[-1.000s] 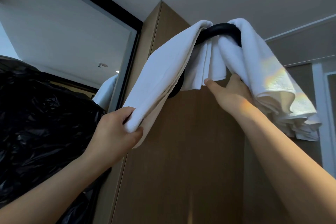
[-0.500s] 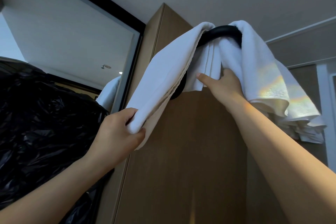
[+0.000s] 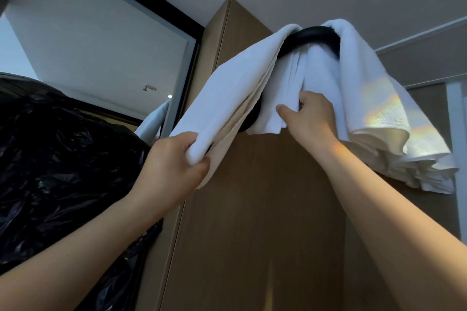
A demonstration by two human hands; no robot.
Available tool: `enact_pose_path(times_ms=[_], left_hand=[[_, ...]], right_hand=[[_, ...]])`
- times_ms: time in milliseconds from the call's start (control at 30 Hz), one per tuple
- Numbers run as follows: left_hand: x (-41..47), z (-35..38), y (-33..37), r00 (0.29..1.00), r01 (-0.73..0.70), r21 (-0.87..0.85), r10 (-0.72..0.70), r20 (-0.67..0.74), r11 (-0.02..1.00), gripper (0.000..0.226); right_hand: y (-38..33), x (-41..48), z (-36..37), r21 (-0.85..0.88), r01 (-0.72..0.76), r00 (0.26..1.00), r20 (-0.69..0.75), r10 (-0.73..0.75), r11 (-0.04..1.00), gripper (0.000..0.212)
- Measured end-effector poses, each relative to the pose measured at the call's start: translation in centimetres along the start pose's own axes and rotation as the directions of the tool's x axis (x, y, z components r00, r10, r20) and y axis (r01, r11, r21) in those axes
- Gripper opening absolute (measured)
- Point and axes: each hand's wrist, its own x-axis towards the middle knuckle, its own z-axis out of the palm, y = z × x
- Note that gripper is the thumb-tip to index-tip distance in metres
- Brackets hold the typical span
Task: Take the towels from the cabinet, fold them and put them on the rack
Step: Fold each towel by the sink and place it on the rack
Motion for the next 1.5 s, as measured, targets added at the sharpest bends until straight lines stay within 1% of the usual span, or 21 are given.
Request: enact_pose_path(times_ms=[67, 100, 200, 300, 467, 533, 600, 667, 767, 833, 900, 967, 1033, 1067, 1100, 1133, 1167, 1267, 1333, 1433, 1500], left_hand=[[0.7, 0.2, 1.1, 1.0, -0.022, 0.038, 0.022, -0.011, 0.999, 0.035], [1.1, 0.4, 1.6, 1.0, -0.026, 0.058, 0.026, -0.008, 0.998, 0.037], [1.8, 1.4, 3.1, 0.998, -0.051, 0.114, 0.048, 0.033, 0.992, 0.026], [2.1, 2.2, 4.4, 0.994, -0.104, 0.122, 0.098, 0.055, 0.987, 0.021], [2.8, 3.7, 5.7, 0.98, -0.165, 0.119, 0.149, 0.13, 0.979, 0.028], [2.9, 4.5, 6.1, 0.972, -0.19, 0.158, 0.163, 0.169, 0.969, 0.03], [2.9, 4.8, 6.0, 0.972, -0.203, 0.177, 0.175, 0.159, 0.963, 0.037], [3.2, 4.7, 5.6, 0.973, -0.204, 0.177, 0.179, 0.145, 0.963, 0.042], [3.4, 4.7, 5.2, 0.966, -0.236, 0.157, 0.214, 0.147, 0.959, 0.044], [3.3, 4.9, 5.4, 0.963, -0.244, 0.098, 0.229, 0.143, 0.965, 0.043], [3.2, 5.0, 5.3, 0.961, -0.246, 0.029, 0.24, 0.136, 0.969, 0.036], [3.1, 4.7, 4.9, 0.942, -0.284, -0.021, 0.283, 0.18, 0.959, 0.024], [2.8, 4.3, 4.5, 0.901, -0.317, -0.11, 0.335, 0.276, 0.942, 0.012], [2.7, 4.2, 4.3, 0.879, -0.311, -0.138, 0.339, 0.334, 0.94, 0.019], [2.4, 4.1, 4.0, 0.859, -0.299, -0.145, 0.332, 0.39, 0.943, 0.038], [2.3, 4.0, 3.6, 0.842, -0.292, -0.137, 0.322, 0.432, 0.947, 0.052], [2.2, 3.9, 3.2, 0.836, -0.291, -0.126, 0.316, 0.448, 0.948, 0.057], [1.9, 3.7, 2.8, 0.844, -0.302, -0.15, 0.337, 0.416, 0.941, 0.05], [1.9, 3.8, 2.9, 0.849, -0.303, -0.132, 0.33, 0.414, 0.944, 0.046], [1.6, 4.0, 2.7, 0.859, -0.304, -0.1, 0.318, 0.4, 0.947, 0.042], [1.5, 3.9, 2.5, 0.871, -0.304, -0.155, 0.34, 0.355, 0.94, 0.038]], right_hand=[[0.1, -1.2, 0.0, 0.013, 0.019, 1.0, 0.003, -0.019, 1.0, 0.039], [0.1, -1.8, -0.1, 0.014, 0.033, 0.999, 0.005, -0.033, 0.999, 0.04], [0.1, -3.2, -0.3, 0.007, 0.065, 0.998, -0.004, -0.065, 0.998, 0.044], [0.1, -4.5, -0.8, 0.011, 0.073, 0.997, -0.005, -0.073, 0.997, 0.045], [0.5, -6.1, -1.4, 0.001, 0.103, 0.995, 0.019, -0.103, 0.995, 0.044], [0.6, -6.3, -1.6, 0.037, 0.105, 0.994, 0.027, -0.106, 0.994, 0.042], [1.0, -6.6, -1.9, 0.107, 0.087, 0.995, 0.033, -0.091, 0.99, 0.038], [1.6, -6.9, -2.3, 0.159, 0.078, 0.995, 0.041, -0.086, 0.984, 0.037], [1.7, -6.8, -2.5, 0.117, 0.087, 0.993, 0.071, -0.096, 0.989, 0.036], [1.5, -6.5, -2.2, 0.084, 0.099, 0.989, 0.102, -0.108, 0.991, 0.033], [1.4, -6.5, -2.1, 0.077, 0.109, 0.986, 0.114, -0.118, 0.991, 0.033], [1.8, -6.4, -2.4, 0.114, 0.065, 0.983, 0.166, -0.083, 0.991, 0.034], [2.4, -6.3, -2.9, 0.209, -0.03, 0.972, 0.235, -0.021, 0.978, 0.033], [2.5, -6.3, -3.2, 0.288, -0.093, 0.965, 0.263, 0.015, 0.953, 0.029], [2.4, -6.3, -3.4, 0.374, -0.16, 0.953, 0.3, 0.044, 0.913, 0.024], [2.2, -6.1, -3.6, 0.44, -0.215, 0.94, 0.335, 0.063, 0.872, 0.021], [2.1, -5.8, -3.8, 0.47, -0.245, 0.928, 0.365, 0.066, 0.848, 0.02], [1.4, -4.7, -4.6, 0.417, -0.243, 0.903, 0.428, 0.046, 0.876, 0.025], [0.7, -3.8, -5.1, 0.361, -0.218, 0.912, 0.405, 0.059, 0.907, 0.034], [-0.7, -2.8, -5.5, 0.245, -0.185, 0.931, 0.354, 0.09, 0.952, 0.057], [-1.5, -2.4, -5.3, 0.177, -0.184, 0.937, 0.33, 0.117, 0.967, 0.058]])
